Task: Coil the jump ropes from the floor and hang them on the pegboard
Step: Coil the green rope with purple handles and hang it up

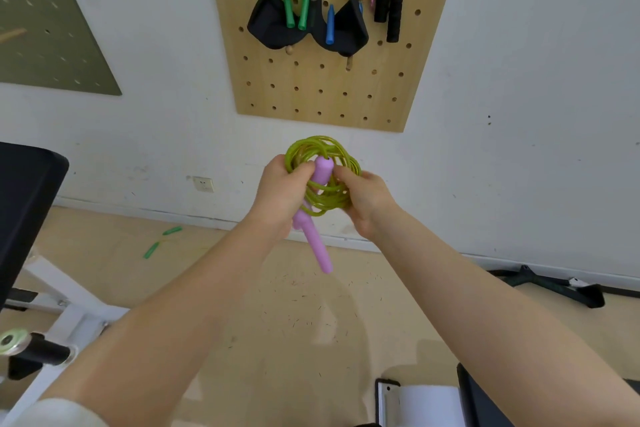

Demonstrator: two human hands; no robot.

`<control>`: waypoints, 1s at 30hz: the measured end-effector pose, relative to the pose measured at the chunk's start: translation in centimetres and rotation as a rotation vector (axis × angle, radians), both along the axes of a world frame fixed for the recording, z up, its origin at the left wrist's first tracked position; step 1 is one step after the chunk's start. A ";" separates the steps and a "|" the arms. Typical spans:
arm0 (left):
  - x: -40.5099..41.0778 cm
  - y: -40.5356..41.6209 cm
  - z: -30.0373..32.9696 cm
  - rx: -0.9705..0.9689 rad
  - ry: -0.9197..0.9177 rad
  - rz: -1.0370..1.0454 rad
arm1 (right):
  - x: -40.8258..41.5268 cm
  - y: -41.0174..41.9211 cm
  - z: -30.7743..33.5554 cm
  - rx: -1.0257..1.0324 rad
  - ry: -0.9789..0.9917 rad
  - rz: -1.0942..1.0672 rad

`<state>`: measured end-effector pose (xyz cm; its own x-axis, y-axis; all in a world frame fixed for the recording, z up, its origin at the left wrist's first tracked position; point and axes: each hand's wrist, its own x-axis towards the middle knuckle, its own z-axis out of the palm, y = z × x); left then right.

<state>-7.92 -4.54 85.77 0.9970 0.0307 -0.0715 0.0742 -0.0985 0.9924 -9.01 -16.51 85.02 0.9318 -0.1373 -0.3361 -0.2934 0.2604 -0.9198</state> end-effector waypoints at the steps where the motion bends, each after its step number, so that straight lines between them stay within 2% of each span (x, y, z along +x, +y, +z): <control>1: -0.1 -0.4 -0.1 -0.003 -0.021 0.002 | -0.1 0.3 0.3 0.023 0.095 0.043; 3: -0.1 -0.8 -0.3 -0.009 -0.031 -0.008 | -0.2 0.5 1.0 0.165 0.151 0.096; 5: -0.1 -0.6 -0.5 -0.040 -0.012 -0.050 | 0.1 0.2 1.7 0.269 0.086 0.073; 8: 0.0 0.1 -0.2 -0.182 0.109 -0.148 | 0.2 -0.4 1.9 0.214 0.041 0.085; 10: 0.1 0.6 0.0 -0.218 0.198 -0.195 | 0.1 -0.8 1.5 0.138 0.007 0.171; 12: 0.3 1.1 0.2 -0.192 0.206 -0.212 | -0.2 -1.7 1.3 0.053 -0.031 0.293; 15: 0.3 1.5 0.4 -0.180 0.172 -0.221 | 0.0 -2.6 1.2 0.057 -0.105 0.412; 19: 0.5 1.0 0.7 -0.289 0.156 -0.197 | 0.6 -1.5 1.0 0.143 -0.171 0.179; 22: 0.4 1.0 0.7 -0.298 0.149 -0.273 | 0.9 -0.8 0.8 0.204 -0.148 0.029; 24: 0.3 1.0 0.8 -0.286 0.174 -0.295 | 0.8 -0.4 1.2 0.064 -0.137 -0.013; 26: 0.7 0.9 1.1 -0.264 0.209 -0.252 | 0.6 -0.4 2.1 -0.089 -0.164 0.042; 28: 1.6 1.2 1.4 -0.210 0.211 -0.145 | 0.4 -1.0 3.1 -0.157 -0.232 0.220; 30: 2.6 1.7 1.7 -0.012 0.121 -0.072 | 0.2 -1.6 3.6 -0.240 -0.277 0.379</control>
